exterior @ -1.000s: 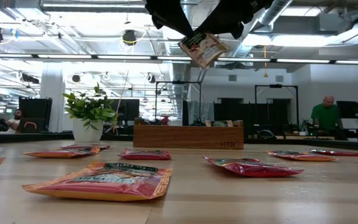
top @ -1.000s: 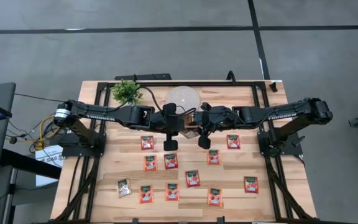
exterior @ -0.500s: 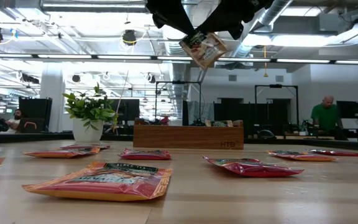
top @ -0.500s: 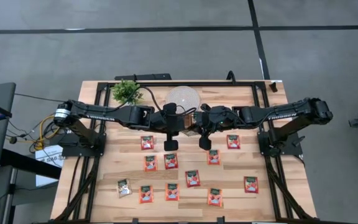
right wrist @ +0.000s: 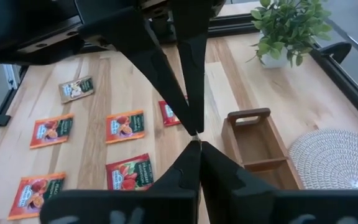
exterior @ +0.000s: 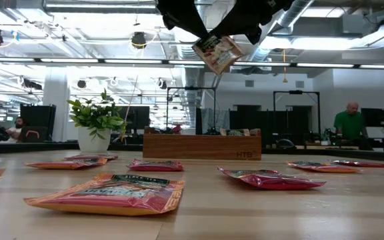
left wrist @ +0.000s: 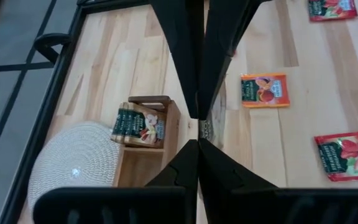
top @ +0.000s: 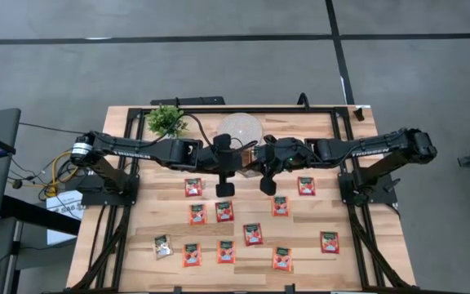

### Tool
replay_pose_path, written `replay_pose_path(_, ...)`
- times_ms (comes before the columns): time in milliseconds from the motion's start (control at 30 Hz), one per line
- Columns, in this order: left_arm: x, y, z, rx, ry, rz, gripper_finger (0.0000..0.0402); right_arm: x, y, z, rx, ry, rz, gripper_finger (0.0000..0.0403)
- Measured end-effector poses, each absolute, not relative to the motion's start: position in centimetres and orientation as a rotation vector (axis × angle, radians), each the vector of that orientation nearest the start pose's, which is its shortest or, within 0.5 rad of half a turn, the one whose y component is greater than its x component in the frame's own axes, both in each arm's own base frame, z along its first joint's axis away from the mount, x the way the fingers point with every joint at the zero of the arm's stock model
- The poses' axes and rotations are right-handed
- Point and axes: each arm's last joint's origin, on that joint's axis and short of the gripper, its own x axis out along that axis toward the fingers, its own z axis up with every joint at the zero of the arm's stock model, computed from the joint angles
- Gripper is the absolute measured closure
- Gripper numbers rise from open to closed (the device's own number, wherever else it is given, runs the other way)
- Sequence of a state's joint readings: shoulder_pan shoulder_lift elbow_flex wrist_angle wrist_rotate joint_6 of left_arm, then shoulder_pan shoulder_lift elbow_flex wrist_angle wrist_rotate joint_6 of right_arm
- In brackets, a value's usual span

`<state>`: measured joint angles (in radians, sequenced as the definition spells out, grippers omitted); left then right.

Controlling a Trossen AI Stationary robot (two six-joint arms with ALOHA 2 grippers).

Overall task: Pick & Place Tea
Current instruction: Put the brown tea bag into the right section of the wooden organizer

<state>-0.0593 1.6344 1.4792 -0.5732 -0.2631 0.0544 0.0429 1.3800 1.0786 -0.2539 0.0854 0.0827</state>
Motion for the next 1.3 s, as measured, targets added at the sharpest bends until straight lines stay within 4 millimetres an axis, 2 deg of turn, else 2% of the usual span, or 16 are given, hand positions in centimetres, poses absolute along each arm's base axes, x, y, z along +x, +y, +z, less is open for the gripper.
replay_pose_path(200,35.8,-1.3,32.4,0.187,0.739,0.213,0.0401,30.3,0.9,29.6,0.036,0.554,-0.11,0.0403)
replay_pose_path(333,35.3,-0.9,32.1,0.251,0.796,0.333,0.0401,30.1,0.9,29.3,0.028,0.589,-0.133,0.0403)
replay_pose_path(500,34.2,-0.7,31.5,0.376,0.91,0.492,0.0401,29.8,0.6,28.9,0.013,0.63,-0.217,0.0403)
replay_pose_path(633,33.0,-0.7,30.8,0.426,1.047,0.49,0.0401,29.7,0.1,28.8,0.013,0.638,-0.298,0.0403)
replay_pose_path(900,31.0,-0.5,29.9,0.308,1.253,0.463,0.0401,29.4,-1.0,26.6,0.081,0.621,-0.379,0.0403)
replay_pose_path(1100,30.6,-0.5,29.7,0.284,1.23,0.477,0.0401,28.7,-1.8,24.7,0.134,0.517,-0.438,0.0403)
replay_pose_path(1300,28.0,-0.4,28.6,0.204,1.163,0.488,0.0401,26.7,-2.7,23.1,0.223,0.341,-0.482,0.0403)
